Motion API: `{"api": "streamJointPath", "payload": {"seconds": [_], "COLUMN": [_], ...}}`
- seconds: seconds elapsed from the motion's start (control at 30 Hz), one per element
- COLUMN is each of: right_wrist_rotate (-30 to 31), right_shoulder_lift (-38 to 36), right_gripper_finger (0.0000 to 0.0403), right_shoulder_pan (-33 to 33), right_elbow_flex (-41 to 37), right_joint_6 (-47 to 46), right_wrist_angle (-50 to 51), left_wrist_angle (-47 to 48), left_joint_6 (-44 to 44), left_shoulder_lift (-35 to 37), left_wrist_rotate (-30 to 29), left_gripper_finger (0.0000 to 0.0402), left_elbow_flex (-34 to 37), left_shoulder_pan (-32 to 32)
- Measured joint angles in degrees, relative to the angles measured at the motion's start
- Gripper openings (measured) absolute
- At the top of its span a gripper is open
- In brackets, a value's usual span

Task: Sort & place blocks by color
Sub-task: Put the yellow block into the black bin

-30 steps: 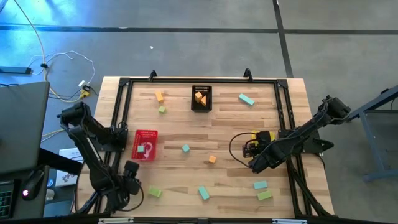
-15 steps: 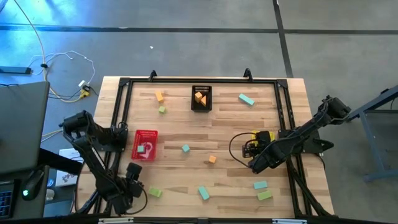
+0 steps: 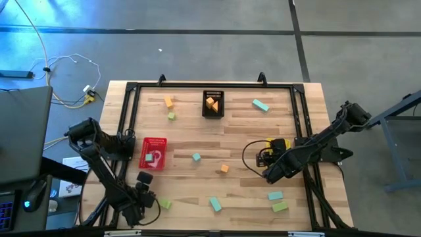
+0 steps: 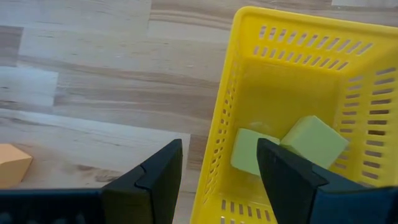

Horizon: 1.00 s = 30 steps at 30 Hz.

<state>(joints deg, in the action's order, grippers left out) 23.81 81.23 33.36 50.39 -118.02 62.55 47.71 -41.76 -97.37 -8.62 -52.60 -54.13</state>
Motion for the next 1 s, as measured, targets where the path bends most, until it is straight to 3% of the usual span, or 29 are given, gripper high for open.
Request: {"api": "streamJointPath", "payload": {"seconds": [0.37,0.73,1.0], "right_wrist_rotate": [1.9,3.2,9.7], "right_shoulder_lift": [0.0,0.0,0.0], "right_gripper_finger": [0.0193,0.0193,0.0193], "right_shoulder_pan": [0.0,0.0,0.0], "right_elbow_flex": [0.0,0.0,0.0], "right_joint_6": [1.5,3.0,6.5], "right_wrist_angle": [-0.4,-1.9,-6.4], "left_wrist_angle": [0.7,-0.3,-3.7], "left_joint_6": [3.2,11.0,18.4], "left_shoulder_lift": [8.3,21.1,25.5], "left_wrist_rotate": [-3.3,-15.7,-22.9], "left_gripper_finger": [0.0111,0.0111,0.0112], "left_elbow_flex": [0.2,0.2,0.1], "left_shoulder_pan": [6.2,15.8,23.9]}}
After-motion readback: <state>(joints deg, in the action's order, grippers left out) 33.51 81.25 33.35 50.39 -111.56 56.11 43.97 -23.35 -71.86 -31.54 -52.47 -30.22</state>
